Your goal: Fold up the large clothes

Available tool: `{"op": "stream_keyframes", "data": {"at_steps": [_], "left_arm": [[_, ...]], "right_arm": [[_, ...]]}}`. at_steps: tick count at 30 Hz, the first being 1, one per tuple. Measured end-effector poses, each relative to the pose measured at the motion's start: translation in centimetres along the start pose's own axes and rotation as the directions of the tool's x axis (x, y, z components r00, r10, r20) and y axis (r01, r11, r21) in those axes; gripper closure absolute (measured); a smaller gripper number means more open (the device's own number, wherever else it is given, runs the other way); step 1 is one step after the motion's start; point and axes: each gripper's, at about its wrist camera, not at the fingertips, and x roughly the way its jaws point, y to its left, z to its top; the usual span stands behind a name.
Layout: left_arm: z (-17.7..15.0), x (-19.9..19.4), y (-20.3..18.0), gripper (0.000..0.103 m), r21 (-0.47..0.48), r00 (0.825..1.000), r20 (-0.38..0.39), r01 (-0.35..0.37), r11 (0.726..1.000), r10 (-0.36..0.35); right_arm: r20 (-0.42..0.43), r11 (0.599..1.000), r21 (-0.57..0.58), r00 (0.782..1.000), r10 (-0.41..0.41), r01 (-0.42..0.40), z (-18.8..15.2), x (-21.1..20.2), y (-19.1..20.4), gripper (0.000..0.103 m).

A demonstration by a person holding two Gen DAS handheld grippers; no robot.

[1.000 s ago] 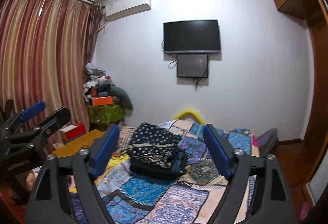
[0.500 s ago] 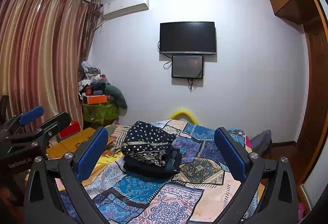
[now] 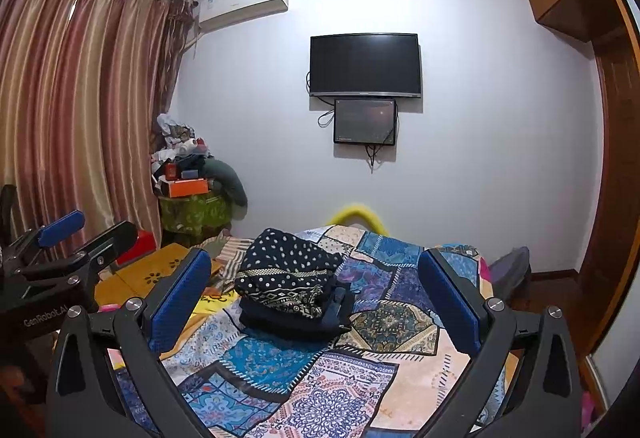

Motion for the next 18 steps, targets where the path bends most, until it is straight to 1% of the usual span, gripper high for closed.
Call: {"op": "stream_keyframes", "data": {"at_steps": [8, 18], "left_arm": [[-0.12, 0.35, 0.05, 0.000, 0.001, 1.000, -0.011, -0.002, 1.000, 0.002], [-0.39, 0.69, 0.25, 0.000, -0.003, 1.000, -0.020, 0.016, 1.000, -0.016]], "right_arm": [[-0.007, 1.000, 0.001, 1.000, 0.000, 0.000, 0.09, -0.11, -0.26, 0.000], [-0.026, 1.000, 0.022, 1.000, 0.003, -0.002, -0.08, 0.29, -0.96, 0.000]]}}
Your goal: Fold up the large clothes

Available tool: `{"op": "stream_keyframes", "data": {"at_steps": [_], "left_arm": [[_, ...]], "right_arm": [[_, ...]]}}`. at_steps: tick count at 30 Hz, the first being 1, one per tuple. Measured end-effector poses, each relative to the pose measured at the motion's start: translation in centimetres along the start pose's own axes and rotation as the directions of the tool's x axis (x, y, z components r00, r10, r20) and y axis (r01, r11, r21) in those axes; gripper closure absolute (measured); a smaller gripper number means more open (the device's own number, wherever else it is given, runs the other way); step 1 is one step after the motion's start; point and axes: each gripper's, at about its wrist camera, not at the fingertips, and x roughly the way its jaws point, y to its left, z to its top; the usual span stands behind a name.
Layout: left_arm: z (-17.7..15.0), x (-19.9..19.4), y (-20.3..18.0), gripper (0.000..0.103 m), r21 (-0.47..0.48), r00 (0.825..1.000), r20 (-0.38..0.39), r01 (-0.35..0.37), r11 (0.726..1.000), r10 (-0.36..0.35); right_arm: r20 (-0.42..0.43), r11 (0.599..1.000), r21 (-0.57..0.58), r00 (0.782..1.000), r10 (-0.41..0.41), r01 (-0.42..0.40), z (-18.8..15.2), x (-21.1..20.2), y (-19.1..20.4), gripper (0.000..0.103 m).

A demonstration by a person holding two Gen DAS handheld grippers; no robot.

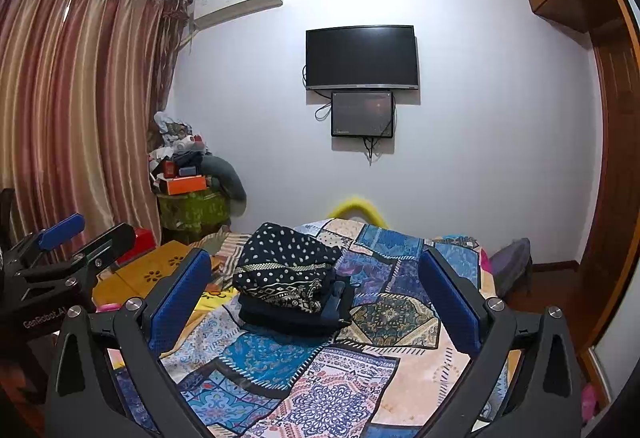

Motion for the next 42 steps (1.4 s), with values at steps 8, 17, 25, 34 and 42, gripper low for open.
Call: {"op": "stream_keyframes", "data": {"at_steps": [8, 17, 25, 34, 42], "left_arm": [[0.0, 0.7, 0.6, 0.000, -0.026, 1.000, -0.025, 0.016, 1.000, -0.017], [-0.1, 1.0, 0.7, 0.000, -0.032, 0.999, -0.033, 0.020, 0.999, -0.021], [-0.3, 1.1, 0.0, 0.000, -0.006, 0.999, -0.035, 0.027, 1.000, -0.027], [-0.4, 1.0, -0.3, 0.000, 0.008, 0.998, -0.043, 0.036, 0.999, -0.036], [-0.5, 1.4, 0.2, 0.000, -0.006, 0.998, -0.063, 0.031, 1.000, -0.031]], "right_arm": [[-0.013, 1.000, 0.010, 1.000, 0.005, -0.005, 0.0, 0.2, -0.3, 0.000], [-0.016, 1.000, 0.019, 1.000, 0.005, -0.005, 0.1, 0.3, -0.6, 0.000], [-0.024, 1.000, 0.025, 1.000, 0.000, 0.001, 0.0, 0.4, -0.9, 0.000], [-0.034, 1.000, 0.027, 0.999, -0.003, 0.004, 0.0, 0.5, -0.9, 0.000], [-0.039, 1.000, 0.029, 0.999, 0.000, 0.001, -0.1, 0.7, -0.9, 0.000]]}}
